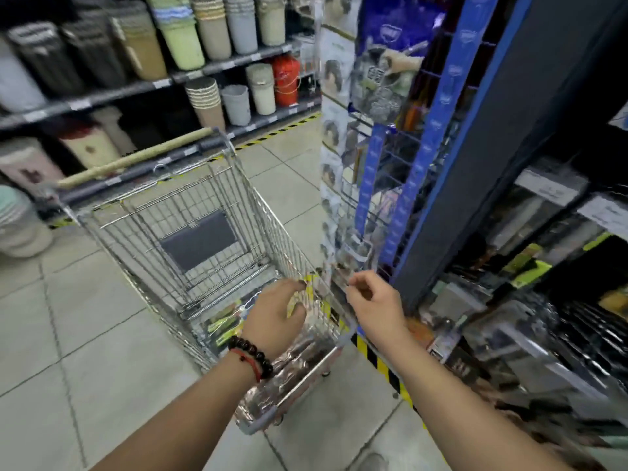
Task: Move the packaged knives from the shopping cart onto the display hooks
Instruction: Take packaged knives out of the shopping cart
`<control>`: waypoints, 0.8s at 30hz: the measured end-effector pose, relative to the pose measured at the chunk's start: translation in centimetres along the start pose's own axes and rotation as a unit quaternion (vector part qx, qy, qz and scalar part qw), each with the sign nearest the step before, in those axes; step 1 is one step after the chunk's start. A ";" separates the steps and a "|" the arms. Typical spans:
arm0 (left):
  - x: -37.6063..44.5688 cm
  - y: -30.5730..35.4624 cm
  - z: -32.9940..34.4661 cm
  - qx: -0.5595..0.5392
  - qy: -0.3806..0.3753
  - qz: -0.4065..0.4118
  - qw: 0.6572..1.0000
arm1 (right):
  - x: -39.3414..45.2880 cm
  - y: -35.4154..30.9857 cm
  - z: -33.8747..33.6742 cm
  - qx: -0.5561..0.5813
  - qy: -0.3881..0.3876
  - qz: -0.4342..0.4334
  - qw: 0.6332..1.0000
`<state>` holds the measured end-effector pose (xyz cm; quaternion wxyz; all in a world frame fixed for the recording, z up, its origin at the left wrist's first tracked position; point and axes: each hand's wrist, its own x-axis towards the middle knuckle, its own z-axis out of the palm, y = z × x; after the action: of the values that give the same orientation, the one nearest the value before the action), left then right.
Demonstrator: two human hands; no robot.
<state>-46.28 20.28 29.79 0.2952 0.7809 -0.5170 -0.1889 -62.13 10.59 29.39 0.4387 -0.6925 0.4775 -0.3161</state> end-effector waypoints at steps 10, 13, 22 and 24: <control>-5.0 -14.4 -11.0 0.022 -0.010 -0.008 1.000 | -5.5 -5.3 15.5 -0.042 -0.023 0.012 0.999; -4.0 -15.7 -12.3 0.020 -0.026 0.000 0.999 | -5.9 -6.1 16.6 -0.037 -0.010 0.023 0.999; 3.4 -17.4 -13.6 0.023 -0.084 0.005 0.996 | -1.4 -6.4 18.1 -0.017 -0.004 0.071 0.997; 5.7 -18.3 -13.9 0.039 -0.100 -0.003 0.994 | 0.7 -6.4 19.2 -0.015 -0.007 0.073 0.997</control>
<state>-22.94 24.06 28.32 0.2108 0.7707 -0.5482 -0.2469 -43.00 16.79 27.29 0.4534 -0.6645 0.5285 -0.2711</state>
